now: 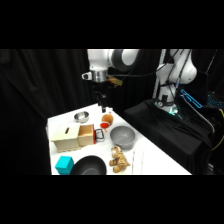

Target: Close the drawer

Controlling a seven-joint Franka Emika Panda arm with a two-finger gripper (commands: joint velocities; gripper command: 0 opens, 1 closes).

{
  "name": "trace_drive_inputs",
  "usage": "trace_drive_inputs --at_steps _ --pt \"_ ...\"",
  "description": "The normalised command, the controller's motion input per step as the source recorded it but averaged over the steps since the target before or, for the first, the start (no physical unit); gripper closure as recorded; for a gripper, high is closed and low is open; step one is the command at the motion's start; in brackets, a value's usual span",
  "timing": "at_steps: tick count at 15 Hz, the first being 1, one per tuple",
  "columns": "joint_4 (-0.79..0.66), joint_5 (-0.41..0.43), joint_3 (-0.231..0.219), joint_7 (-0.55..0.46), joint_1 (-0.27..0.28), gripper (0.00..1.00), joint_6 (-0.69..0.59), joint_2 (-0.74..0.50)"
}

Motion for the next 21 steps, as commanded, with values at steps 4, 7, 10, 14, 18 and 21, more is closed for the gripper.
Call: trace_drive_inputs --at_steps 4,7,10,14,18,21 --pt "-0.12 0.065 0.001 0.17 -0.016 0.00 0.44 0.11" --pt "-0.06 0.043 -0.008 0.14 -0.013 0.00 0.38 0.14" --pt "0.00 0.067 -0.023 0.06 -0.031 0.00 0.32 0.18" --pt "0.05 0.025 -0.048 0.06 -0.030 0.00 0.29 0.20" --pt "0.07 0.039 -0.028 0.02 -0.026 0.00 0.25 0.19" --pt "0.07 0.046 -0.033 0.04 -0.017 0.00 0.28 0.18"
